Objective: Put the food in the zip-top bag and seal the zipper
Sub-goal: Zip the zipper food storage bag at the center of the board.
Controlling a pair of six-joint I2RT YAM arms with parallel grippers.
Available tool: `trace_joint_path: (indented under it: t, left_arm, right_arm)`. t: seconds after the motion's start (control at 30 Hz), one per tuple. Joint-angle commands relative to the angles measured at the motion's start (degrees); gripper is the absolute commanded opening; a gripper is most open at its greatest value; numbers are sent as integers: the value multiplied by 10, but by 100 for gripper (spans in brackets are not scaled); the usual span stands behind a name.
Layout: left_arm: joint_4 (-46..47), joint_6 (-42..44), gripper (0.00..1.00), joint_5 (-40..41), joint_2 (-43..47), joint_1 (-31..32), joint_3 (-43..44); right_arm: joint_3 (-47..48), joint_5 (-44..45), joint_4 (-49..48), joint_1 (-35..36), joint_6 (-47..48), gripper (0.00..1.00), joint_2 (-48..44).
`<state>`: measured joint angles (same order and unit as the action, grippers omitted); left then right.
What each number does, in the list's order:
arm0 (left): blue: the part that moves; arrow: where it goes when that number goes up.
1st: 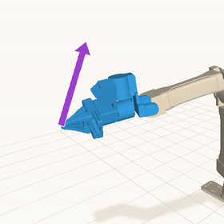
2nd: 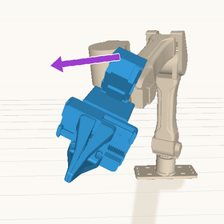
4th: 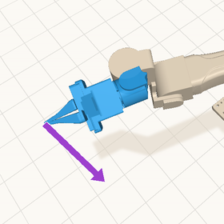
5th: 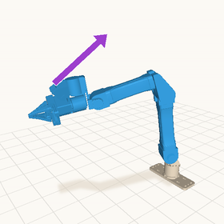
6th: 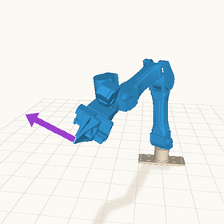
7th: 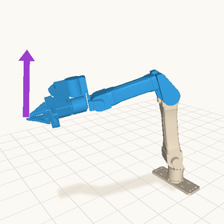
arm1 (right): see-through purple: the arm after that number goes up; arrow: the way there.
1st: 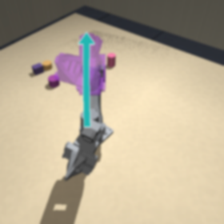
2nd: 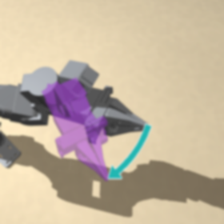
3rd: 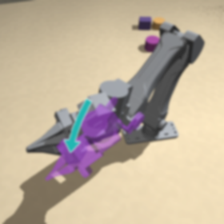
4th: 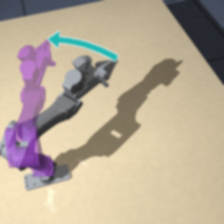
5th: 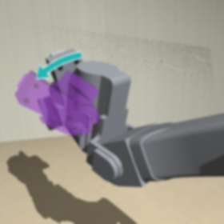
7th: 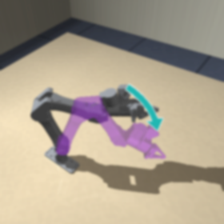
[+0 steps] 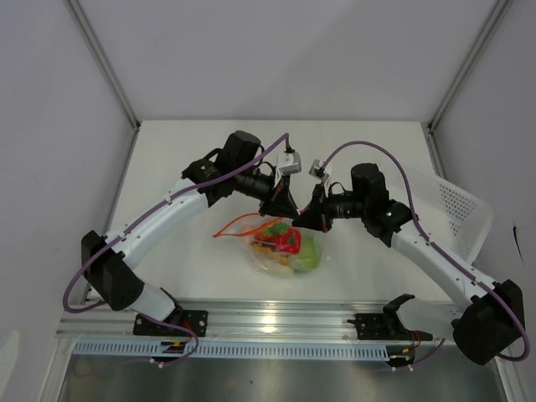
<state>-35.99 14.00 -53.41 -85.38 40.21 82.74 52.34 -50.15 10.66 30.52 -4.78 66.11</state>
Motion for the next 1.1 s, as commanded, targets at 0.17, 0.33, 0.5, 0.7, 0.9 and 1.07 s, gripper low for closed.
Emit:
trace_joint_path:
  t: [0.17, 0.33, 0.5, 0.7, 0.9, 1.07]
  left_arm:
    - [-17, -7, 1, 51, -11, -4, 30]
    - [-5, -15, 1, 71, 0, -7, 11]
    - [-1, -21, 1, 82, 12, -14, -6]
    - [13, -20, 1, 34, 36, -22, -26]
    - [2, -14, 0, 23, 41, -22, -16]
    - [7, -18, 0, 9, 39, -22, -19]
  right_arm:
    - [-3, 59, -90, -3, -59, 0, -54]
    - [-3, 59, -87, -11, -69, 0, -77]
    - [-28, 65, -97, -24, -85, 0, -108]
    - [-37, 50, -74, -35, -79, 6, -114]
    - [-4, 65, -9, -22, -38, 0, -106]
    - [1, 40, -9, -35, -30, 10, -110]
